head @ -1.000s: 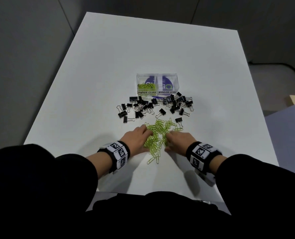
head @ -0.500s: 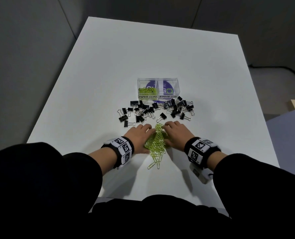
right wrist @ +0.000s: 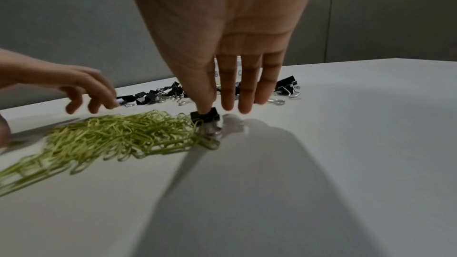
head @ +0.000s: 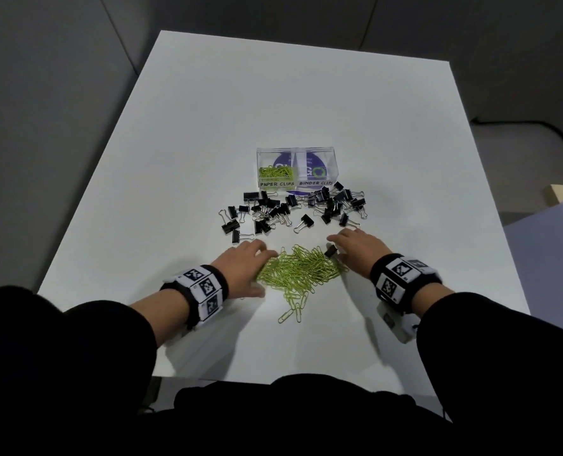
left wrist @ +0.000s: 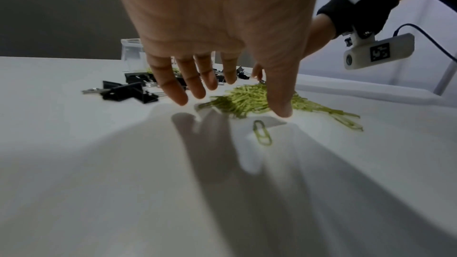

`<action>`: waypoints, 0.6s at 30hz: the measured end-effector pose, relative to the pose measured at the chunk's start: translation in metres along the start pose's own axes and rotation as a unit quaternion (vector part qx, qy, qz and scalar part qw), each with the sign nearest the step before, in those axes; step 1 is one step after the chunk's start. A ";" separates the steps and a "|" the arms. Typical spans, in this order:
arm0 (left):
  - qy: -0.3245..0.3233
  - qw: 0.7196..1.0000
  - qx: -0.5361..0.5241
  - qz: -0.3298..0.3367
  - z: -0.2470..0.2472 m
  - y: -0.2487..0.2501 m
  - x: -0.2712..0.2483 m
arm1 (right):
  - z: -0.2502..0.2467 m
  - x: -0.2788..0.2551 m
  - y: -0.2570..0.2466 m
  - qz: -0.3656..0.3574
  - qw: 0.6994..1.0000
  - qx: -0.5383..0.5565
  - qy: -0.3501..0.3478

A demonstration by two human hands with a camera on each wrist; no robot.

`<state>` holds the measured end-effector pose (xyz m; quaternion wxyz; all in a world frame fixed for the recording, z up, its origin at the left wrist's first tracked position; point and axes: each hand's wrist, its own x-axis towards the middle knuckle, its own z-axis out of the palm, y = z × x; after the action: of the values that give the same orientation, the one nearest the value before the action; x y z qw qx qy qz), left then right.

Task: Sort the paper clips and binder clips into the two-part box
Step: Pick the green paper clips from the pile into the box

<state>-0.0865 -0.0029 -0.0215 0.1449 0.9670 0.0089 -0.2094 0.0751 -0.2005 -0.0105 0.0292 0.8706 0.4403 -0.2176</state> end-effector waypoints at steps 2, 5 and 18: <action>-0.028 0.998 -0.044 -0.032 0.001 -0.007 -0.006 | 0.003 0.002 -0.001 0.005 1.000 0.009 -0.020; -0.044 0.990 -0.120 -0.063 0.003 -0.005 -0.007 | 0.008 0.009 -0.006 0.018 0.999 0.019 -0.019; -0.048 0.996 -0.060 -0.039 -0.010 -0.004 0.001 | 0.012 0.021 0.000 0.037 0.999 0.036 -0.007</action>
<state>-0.0820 0.0039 -0.0146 0.1946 0.9443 0.0517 -0.2602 0.0813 -0.1874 -0.0303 0.0088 0.8854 0.3993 -0.2379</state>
